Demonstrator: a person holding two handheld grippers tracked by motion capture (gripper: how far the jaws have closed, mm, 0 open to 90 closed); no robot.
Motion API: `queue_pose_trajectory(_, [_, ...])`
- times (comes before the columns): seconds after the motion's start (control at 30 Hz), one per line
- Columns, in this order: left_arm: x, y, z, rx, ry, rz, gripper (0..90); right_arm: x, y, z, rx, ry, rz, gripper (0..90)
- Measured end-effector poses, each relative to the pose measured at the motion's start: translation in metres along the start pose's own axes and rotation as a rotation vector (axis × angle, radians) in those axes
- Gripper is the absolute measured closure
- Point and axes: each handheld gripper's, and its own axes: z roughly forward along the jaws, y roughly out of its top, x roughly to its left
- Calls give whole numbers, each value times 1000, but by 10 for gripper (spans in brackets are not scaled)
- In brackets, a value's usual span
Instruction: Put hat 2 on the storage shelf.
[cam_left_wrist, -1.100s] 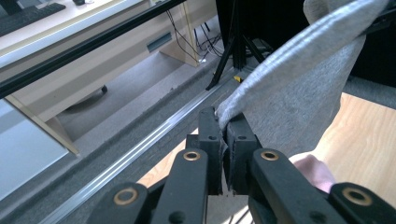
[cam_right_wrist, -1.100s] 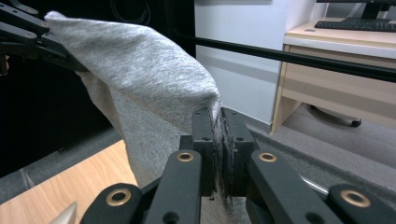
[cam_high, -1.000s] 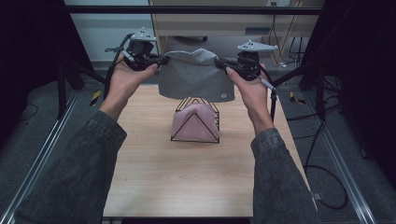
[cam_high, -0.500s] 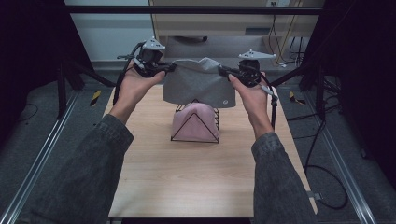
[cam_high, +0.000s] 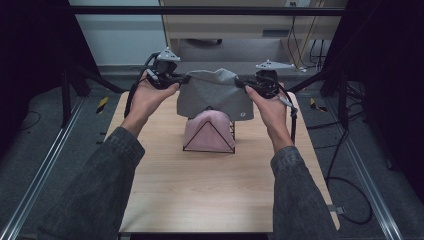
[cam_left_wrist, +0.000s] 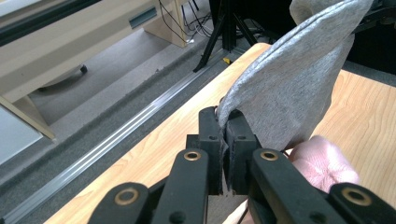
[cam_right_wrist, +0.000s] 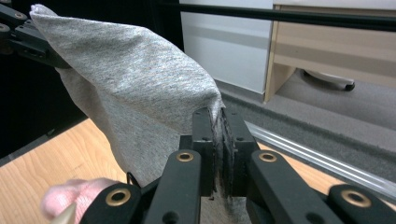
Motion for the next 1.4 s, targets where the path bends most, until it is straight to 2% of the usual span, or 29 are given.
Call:
queue_pose_trajectory(0.1, [-1,-5,7,8,-1,-8,870,-1,-6,4,27,-4,-9,856])
queue_pose_trajectory(0.3, [-1,-16,18,37,-10,-15,870,-4,-19,11,49,-6,11,855])
queue_pose_trajectory(0.43, [-1,-27,26,56,-17,-27,870,-6,-36,21,90,2,17,855])
queue_pose_trajectory(0.67, [-2,-41,35,97,-23,-22,870,-4,-56,31,135,8,23,854])
queue_pose_trajectory(1.0, [-5,-55,45,155,-24,-30,869,-2,-71,38,192,9,18,850])
queue_pose_trajectory(1.4, [-7,-64,52,174,-19,-50,869,-6,-78,39,217,22,38,844])
